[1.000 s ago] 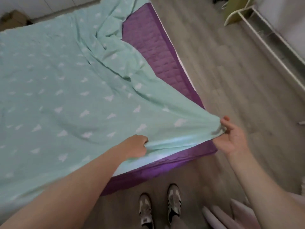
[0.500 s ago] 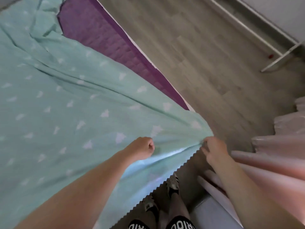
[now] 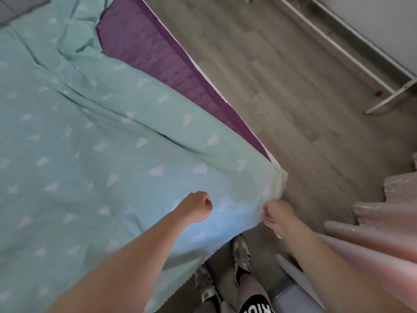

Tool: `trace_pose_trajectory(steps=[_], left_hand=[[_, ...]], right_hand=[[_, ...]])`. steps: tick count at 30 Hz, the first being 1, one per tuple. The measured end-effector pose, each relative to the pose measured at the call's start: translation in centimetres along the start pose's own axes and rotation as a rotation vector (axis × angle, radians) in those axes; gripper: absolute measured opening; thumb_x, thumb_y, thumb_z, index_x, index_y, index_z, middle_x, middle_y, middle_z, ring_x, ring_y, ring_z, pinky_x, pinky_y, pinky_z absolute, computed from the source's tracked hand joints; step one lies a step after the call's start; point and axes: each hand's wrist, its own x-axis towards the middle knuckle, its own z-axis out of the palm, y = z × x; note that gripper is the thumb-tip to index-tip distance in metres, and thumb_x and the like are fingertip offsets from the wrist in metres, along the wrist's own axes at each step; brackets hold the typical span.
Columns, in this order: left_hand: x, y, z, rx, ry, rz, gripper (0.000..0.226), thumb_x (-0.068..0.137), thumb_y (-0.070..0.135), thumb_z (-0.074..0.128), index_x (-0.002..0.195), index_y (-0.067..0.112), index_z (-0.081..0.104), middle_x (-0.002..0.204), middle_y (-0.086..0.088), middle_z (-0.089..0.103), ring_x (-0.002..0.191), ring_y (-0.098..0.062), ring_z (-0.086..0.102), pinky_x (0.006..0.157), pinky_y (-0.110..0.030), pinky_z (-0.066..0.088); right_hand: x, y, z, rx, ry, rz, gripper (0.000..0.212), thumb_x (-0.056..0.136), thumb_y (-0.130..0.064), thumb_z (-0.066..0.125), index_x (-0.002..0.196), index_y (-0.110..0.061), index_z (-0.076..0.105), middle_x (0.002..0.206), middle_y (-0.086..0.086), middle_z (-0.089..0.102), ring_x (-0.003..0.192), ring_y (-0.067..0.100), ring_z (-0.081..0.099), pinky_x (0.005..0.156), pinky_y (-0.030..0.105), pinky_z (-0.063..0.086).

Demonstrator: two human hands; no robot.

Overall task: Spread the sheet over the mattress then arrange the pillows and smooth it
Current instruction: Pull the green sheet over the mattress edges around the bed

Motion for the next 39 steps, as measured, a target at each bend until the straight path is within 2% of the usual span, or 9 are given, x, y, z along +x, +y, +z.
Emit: trace_pose_trajectory(steps=[3,9,11,16,22,26,30,36,39], left_hand=[[1.3,-0.4,-1.7,-0.024,0.08,0.009,0.028,0.088,0.021,0.041,0.098,0.01,0.064,0.097,-0.008,0.07,0.087,-0.026,0.064,0.073,-0.038,0.054],[5.3,1.5,-3.4,-0.165,0.205,-0.079,0.024,0.09,0.02,0.043,0.096,0.009,0.063,0.091,-0.008,0.067,0.08,-0.025,0.06,0.065,-0.027,0.043],[7.2,2.1,-4.0,-0.207,0.229,-0.13,0.023,0.091,0.024,0.044,0.096,0.01,0.062,0.091,-0.007,0.067,0.081,-0.026,0.061,0.068,-0.028,0.044],[11.8,4.4,-4.9,-0.44,0.309,-0.211,0.033,0.098,0.04,0.044,0.101,0.01,0.058,0.098,-0.006,0.066,0.094,-0.027,0.06,0.074,-0.03,0.04],[18.3,6.8,-4.8,-0.611,0.281,-0.324,0.043,0.098,0.046,0.039,0.075,0.01,0.048,0.083,-0.019,0.058,0.091,-0.04,0.055,0.069,-0.034,0.034],[21.7,7.5,-3.8,-0.648,0.223,-0.378,0.067,0.095,0.046,0.043,0.125,-0.014,0.046,0.128,-0.029,0.054,0.117,-0.043,0.054,0.089,-0.041,0.047],[24.2,8.3,-2.2,-0.663,0.192,-0.393,0.063,0.091,0.047,0.049,0.125,-0.005,0.054,0.129,-0.025,0.058,0.115,-0.04,0.057,0.092,-0.043,0.047],[26.3,10.3,-0.3,-0.707,0.155,-0.462,0.049,0.086,0.061,0.054,0.066,0.016,0.051,0.067,-0.003,0.052,0.065,-0.021,0.049,0.061,-0.03,0.036],[26.5,11.6,0.8,-0.651,0.148,-0.506,0.064,0.082,0.062,0.057,0.11,0.004,0.062,0.103,-0.015,0.066,0.088,-0.026,0.061,0.071,-0.031,0.043]], right_hand=[[0.1,-2.2,2.5,-0.055,-0.003,-0.093,0.01,0.09,0.005,0.049,0.094,-0.003,0.054,0.085,0.014,0.052,0.066,0.022,0.048,0.067,0.034,0.05],[3.8,-8.0,6.1,-0.397,-0.019,-0.311,0.014,0.084,0.0,0.049,0.074,-0.008,0.046,0.079,0.01,0.047,0.067,0.022,0.045,0.06,0.03,0.036],[5.4,-10.5,7.1,-0.497,-0.054,-0.382,0.01,0.082,-0.007,0.053,0.09,-0.012,0.05,0.092,0.01,0.05,0.079,0.024,0.049,0.069,0.029,0.034],[9.8,-16.0,9.0,-0.655,-0.078,-0.46,0.055,0.089,-0.008,0.052,0.143,-0.008,0.044,0.144,0.01,0.05,0.131,0.028,0.048,0.096,0.026,0.036],[16.0,-19.1,10.3,-0.792,-0.11,-0.438,0.054,0.086,-0.009,0.053,0.14,-0.008,0.05,0.142,0.011,0.053,0.129,0.03,0.05,0.105,0.035,0.041],[19.8,-18.9,10.4,-0.833,-0.133,-0.39,0.053,0.08,-0.011,0.055,0.133,-0.008,0.053,0.127,0.014,0.059,0.113,0.03,0.058,0.09,0.031,0.045],[22.9,-17.6,10.3,-0.929,-0.129,-0.365,0.037,0.072,-0.012,0.055,0.108,-0.005,0.055,0.097,0.009,0.059,0.085,0.025,0.059,0.067,0.025,0.043],[23.5,-17.1,9.6,-1.258,-0.128,-0.377,0.043,0.081,-0.034,0.062,0.122,-0.024,0.059,0.135,0.01,0.046,0.131,0.036,0.034,0.105,0.042,0.037],[22.6,-16.7,8.4,-1.099,-0.483,-0.299,0.042,0.077,-0.048,0.068,0.113,-0.029,0.069,0.129,0.001,0.058,0.131,0.028,0.045,0.107,0.041,0.039]])
